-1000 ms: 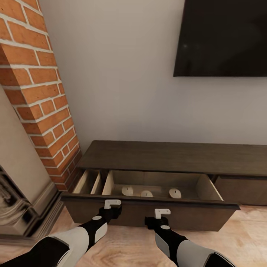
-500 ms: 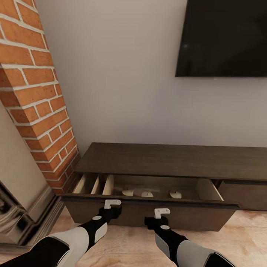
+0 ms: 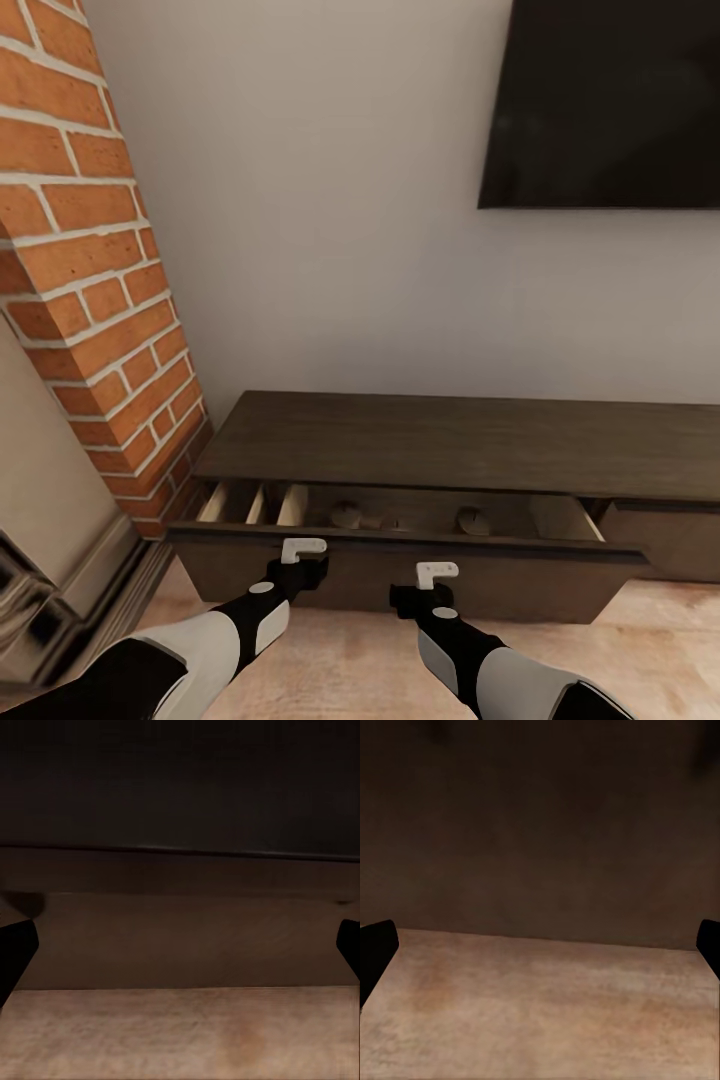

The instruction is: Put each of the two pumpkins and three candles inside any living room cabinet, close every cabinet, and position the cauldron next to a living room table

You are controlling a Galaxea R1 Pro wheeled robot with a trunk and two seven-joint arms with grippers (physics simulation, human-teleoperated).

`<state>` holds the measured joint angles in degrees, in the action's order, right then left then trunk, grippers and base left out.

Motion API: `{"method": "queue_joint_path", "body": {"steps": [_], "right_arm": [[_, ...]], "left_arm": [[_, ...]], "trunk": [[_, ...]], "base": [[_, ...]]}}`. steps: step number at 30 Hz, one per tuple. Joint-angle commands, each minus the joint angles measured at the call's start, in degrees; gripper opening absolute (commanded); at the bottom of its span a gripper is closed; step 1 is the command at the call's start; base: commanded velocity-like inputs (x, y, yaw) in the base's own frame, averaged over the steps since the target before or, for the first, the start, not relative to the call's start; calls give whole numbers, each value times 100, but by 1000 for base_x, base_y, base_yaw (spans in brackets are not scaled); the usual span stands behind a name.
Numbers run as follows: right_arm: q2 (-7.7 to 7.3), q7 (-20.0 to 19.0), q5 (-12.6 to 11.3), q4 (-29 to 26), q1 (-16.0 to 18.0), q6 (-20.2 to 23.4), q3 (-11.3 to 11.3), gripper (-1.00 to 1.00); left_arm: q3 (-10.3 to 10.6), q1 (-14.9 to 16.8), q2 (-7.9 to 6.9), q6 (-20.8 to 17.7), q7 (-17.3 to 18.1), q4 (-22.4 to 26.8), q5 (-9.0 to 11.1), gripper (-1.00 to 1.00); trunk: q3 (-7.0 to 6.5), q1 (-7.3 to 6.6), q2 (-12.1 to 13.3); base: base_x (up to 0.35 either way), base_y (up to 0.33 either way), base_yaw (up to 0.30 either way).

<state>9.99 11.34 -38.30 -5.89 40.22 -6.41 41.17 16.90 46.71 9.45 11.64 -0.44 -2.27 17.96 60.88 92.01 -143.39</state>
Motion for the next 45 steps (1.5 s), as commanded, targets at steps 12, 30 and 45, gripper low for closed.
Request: {"method": "queue_joint_path", "body": {"steps": [12, 30, 45], "right_arm": [[1, -44, -55, 7, 3, -18, 49, 100], [1, -44, -55, 0, 3, -18, 49, 100], [1, -44, -55, 0, 1, -18, 49, 100]], "left_arm": [[68, 11, 4, 40, -9, -19, 49, 100], [68, 10, 7, 36, -9, -19, 49, 100], [68, 9, 4, 31, -9, -19, 49, 100]], "trunk": [[5, 0, -2], [5, 0, -2], [5, 0, -2]], "base": [[123, 0, 0], [110, 0, 0], [62, 0, 0]]}}
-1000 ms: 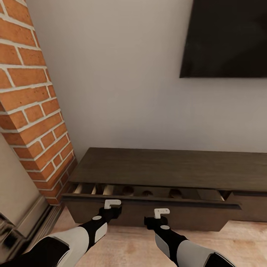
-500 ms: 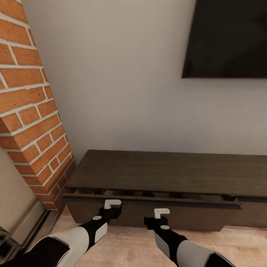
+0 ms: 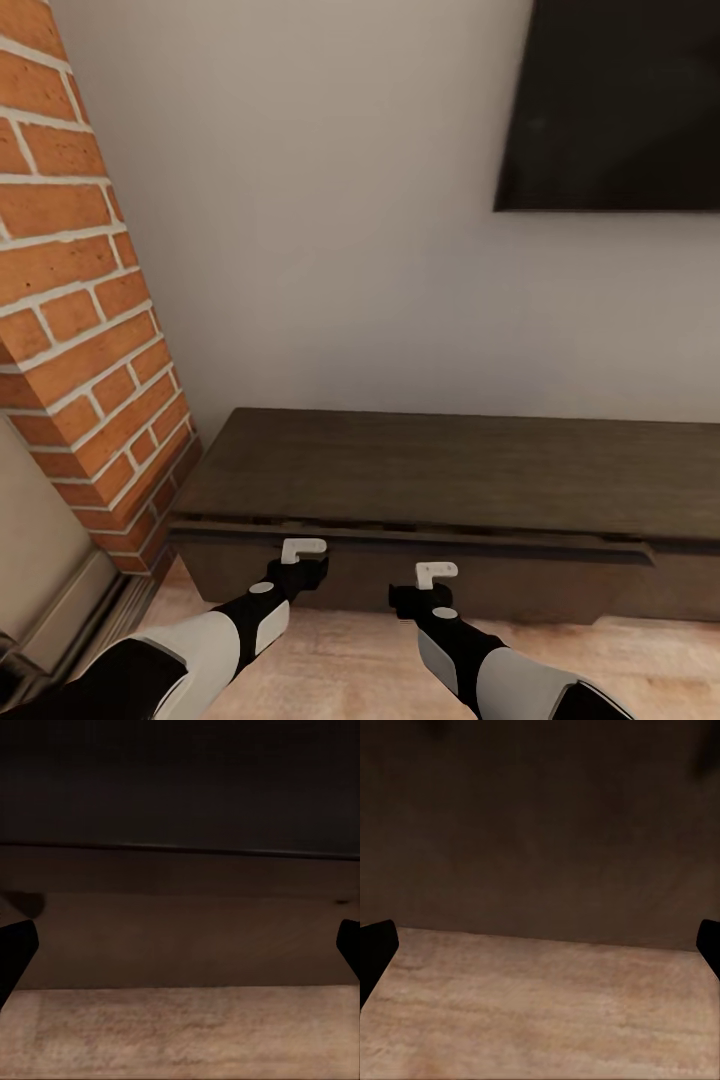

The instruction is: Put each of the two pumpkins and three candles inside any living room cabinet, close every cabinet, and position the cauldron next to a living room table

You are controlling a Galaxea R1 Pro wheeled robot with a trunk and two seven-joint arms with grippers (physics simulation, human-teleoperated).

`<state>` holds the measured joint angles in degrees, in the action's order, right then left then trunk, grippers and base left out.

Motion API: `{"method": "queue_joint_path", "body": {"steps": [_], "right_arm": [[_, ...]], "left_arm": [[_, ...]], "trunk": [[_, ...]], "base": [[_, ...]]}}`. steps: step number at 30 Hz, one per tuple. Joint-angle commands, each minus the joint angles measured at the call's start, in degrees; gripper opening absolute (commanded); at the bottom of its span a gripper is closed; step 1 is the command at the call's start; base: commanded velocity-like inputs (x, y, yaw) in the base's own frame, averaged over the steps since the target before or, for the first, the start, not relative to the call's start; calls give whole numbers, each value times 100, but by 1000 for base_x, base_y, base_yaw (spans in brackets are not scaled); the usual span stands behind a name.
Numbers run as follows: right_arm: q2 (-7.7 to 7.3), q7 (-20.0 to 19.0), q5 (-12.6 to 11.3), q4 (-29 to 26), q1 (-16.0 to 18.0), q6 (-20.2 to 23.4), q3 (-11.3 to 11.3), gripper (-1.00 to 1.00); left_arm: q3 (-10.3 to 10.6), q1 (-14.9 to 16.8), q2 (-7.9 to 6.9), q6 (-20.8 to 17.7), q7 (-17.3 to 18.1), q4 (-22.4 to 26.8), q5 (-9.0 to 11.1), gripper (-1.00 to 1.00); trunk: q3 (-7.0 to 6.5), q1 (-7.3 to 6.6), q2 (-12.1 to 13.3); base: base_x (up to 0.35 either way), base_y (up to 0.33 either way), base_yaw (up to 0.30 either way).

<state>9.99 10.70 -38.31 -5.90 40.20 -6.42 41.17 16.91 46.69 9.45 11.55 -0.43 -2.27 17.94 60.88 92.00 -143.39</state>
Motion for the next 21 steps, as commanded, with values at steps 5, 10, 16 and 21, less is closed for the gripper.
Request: {"method": "queue_joint_path", "body": {"steps": [5, 10, 16, 21], "right_arm": [[1, 20, -54, 3, 5, -17, 49, 100], [1, 20, -52, 2, 3, -17, 49, 100], [1, 20, -54, 3, 5, -17, 49, 100], [1, 20, -54, 3, 5, -17, 49, 100]], "left_arm": [[67, 10, 7, 41, -10, -19, 52, 100], [67, 12, 6, 40, -10, -19, 52, 100], [67, 11, 5, 42, -10, -19, 51, 100], [67, 9, 5, 42, -10, -19, 52, 100]], "trunk": [[5, 1, -2], [5, 1, -2], [5, 1, -2], [5, 1, -2]], "base": [[111, 0, 0], [7, 0, 0], [0, 0, 0], [0, 0, 0]]}}
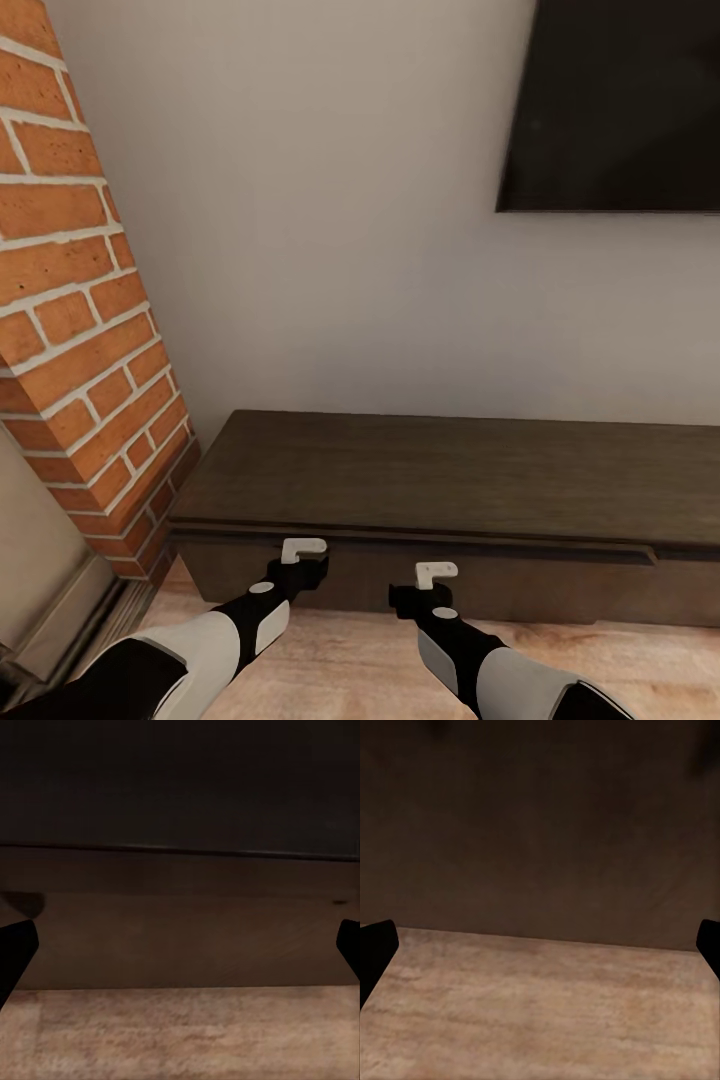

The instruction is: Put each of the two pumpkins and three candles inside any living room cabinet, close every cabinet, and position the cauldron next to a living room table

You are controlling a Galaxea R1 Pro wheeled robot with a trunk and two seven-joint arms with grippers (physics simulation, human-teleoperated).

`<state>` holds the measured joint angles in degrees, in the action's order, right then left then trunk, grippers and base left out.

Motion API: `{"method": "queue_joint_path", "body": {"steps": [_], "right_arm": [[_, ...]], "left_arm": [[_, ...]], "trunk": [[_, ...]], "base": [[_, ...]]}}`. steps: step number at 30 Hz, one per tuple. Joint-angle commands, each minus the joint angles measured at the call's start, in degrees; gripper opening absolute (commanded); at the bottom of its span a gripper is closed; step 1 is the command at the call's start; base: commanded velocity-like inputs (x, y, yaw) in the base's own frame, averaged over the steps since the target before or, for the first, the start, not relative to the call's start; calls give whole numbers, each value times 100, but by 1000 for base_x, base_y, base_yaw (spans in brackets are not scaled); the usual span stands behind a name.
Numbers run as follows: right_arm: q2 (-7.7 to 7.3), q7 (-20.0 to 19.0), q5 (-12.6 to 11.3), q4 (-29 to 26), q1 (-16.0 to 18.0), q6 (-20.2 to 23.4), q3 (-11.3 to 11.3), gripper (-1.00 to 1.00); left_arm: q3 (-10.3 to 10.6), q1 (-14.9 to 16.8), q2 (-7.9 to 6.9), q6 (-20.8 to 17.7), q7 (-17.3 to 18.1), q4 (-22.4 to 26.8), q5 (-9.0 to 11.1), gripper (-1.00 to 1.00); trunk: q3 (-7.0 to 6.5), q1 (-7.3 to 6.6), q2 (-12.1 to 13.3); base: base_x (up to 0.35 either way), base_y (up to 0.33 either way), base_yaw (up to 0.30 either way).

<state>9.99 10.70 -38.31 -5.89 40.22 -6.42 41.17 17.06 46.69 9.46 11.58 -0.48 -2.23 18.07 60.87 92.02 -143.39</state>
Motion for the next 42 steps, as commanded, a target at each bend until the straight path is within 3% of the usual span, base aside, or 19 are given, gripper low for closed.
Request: {"method": "queue_joint_path", "body": {"steps": [1, 25, 42], "right_arm": [[1, 20, -54, 1, 3, -17, 49, 100], [1, 20, -53, 2, 2, -17, 49, 100], [1, 20, -54, 0, 0, -17, 47, 100]], "left_arm": [[52, 11, 7, 40, -5, -23, 39, 100], [53, 9, 7, 37, -5, -23, 39, 100], [52, 7, 12, 37, -5, -23, 39, 100]], "trunk": [[5, -1, -2], [5, -1, -2], [4, -1, -2]], "base": [[19, 0, 0], [0, -3, 0], [-260, -126, 0]]}}
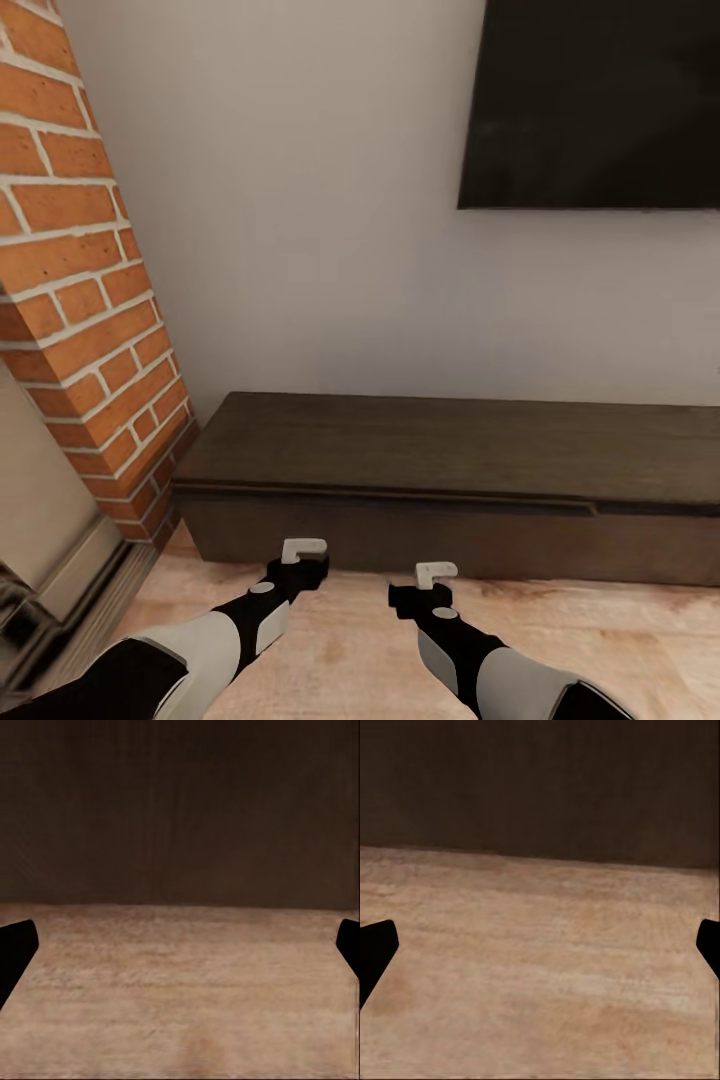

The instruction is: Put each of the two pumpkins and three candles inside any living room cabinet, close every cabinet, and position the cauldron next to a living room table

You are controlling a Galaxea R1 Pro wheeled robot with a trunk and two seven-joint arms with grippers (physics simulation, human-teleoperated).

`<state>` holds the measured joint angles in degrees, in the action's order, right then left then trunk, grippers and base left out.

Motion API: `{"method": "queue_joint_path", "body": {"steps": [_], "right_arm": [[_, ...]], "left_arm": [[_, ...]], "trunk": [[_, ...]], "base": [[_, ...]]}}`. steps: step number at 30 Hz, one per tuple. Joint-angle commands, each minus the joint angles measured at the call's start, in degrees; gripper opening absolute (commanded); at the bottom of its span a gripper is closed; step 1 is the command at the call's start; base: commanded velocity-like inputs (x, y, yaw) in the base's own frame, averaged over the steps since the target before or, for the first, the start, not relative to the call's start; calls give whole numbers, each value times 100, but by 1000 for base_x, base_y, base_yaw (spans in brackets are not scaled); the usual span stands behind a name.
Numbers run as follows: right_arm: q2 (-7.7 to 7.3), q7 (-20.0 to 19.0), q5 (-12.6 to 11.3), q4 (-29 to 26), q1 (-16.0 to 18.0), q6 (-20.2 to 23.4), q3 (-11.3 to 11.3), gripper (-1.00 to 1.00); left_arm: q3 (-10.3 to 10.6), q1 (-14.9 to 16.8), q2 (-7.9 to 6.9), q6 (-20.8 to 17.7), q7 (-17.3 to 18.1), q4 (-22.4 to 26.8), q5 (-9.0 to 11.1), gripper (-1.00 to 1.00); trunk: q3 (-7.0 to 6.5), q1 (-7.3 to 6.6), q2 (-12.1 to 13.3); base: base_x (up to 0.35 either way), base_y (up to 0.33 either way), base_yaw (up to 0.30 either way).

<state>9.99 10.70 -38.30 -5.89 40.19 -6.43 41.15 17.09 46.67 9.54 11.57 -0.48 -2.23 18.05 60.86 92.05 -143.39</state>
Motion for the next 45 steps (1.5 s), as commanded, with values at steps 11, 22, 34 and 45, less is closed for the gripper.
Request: {"method": "queue_joint_path", "body": {"steps": [11, 22, 34, 45], "right_arm": [[1, 20, -55, 2, 3, 12, 51, 100], [1, -3, -60, 9, -66, 47, 41, 100], [1, -264, -69, 1, -183, 47, 34, 100], [1, -287, -63, -6, -204, 701, 27, 100]], "left_arm": [[31, 9, 4, 30, 9, -15, 77, 100], [14, 9, 4, -4, 26, -23, 101, 100], [-5, 9, -2, -14, 23, -27, 646, 100], [-4, 9, 9, -17, 21, -24, 701, 100]], "trunk": [[-81, -4, -2], [-237, -14, 3], [-474, -82, 95], [-485, -148, 216]], "base": [[-166, -106, 41], [-5, -4, 72], [0, 0, 3], [0, 0, 161]]}}
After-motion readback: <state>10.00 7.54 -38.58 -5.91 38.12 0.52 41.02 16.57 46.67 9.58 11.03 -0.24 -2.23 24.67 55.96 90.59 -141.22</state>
